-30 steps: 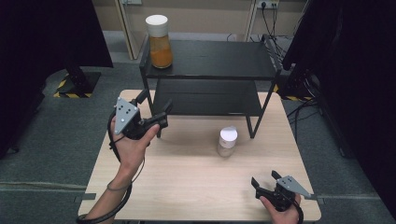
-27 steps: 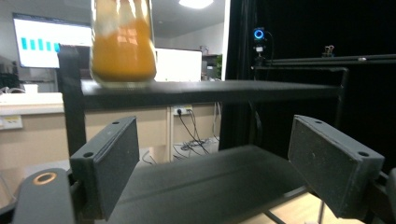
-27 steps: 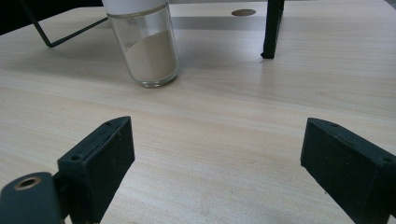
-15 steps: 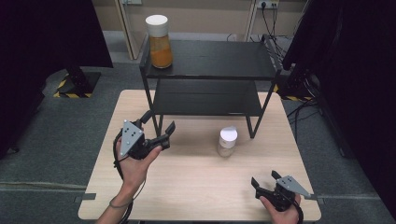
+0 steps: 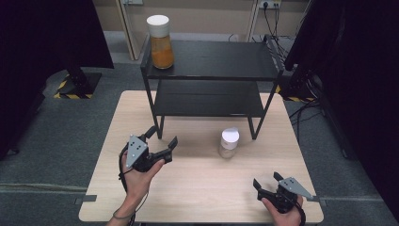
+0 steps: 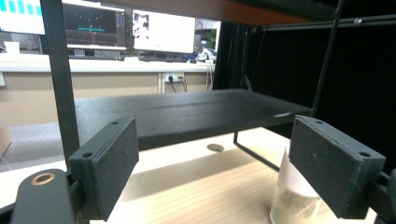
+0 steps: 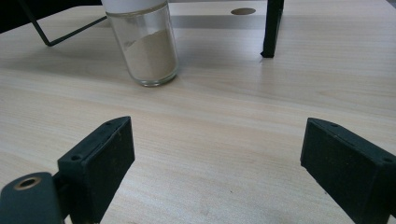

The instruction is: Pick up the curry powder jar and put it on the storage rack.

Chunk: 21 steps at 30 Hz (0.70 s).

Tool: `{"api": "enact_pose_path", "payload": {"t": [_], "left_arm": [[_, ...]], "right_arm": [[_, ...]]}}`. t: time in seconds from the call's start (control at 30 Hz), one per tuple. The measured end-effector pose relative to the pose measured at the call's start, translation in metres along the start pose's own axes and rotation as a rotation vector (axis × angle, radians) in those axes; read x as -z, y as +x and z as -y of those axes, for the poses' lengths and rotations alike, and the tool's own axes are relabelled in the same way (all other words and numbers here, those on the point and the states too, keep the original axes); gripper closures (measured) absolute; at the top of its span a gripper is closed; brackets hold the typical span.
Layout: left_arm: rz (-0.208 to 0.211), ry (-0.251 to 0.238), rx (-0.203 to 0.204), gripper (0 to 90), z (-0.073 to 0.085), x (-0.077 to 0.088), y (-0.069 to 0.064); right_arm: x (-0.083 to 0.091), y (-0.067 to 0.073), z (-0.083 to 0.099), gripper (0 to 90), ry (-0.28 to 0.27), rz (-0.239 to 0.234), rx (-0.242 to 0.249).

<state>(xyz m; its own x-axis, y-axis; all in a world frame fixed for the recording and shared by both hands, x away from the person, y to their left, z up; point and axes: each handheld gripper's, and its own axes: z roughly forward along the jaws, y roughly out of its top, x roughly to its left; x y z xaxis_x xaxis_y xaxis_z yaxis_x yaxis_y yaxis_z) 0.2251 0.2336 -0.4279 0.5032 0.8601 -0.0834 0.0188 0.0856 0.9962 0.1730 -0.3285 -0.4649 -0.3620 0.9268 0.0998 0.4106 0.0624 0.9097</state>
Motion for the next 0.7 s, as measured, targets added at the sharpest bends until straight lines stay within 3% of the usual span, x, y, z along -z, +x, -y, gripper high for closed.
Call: {"api": "enact_pose_path", "payload": {"t": [0.37,0.6,0.7], "left_arm": [[-0.007,0.058,0.011,15.5,0.021,-0.003,-0.001],[-0.008,0.06,0.01,15.3,0.04,-0.004,0.0],[-0.008,0.083,0.021,15.1,0.047,-0.004,0.001]], "right_arm": [[0.0,-0.001,0.0,10.1,0.0,-0.004,-0.004],[0.001,-0.002,0.001,10.1,-0.008,-0.005,-0.01],[0.001,-0.002,0.002,10.1,-0.01,-0.004,-0.011]]}}
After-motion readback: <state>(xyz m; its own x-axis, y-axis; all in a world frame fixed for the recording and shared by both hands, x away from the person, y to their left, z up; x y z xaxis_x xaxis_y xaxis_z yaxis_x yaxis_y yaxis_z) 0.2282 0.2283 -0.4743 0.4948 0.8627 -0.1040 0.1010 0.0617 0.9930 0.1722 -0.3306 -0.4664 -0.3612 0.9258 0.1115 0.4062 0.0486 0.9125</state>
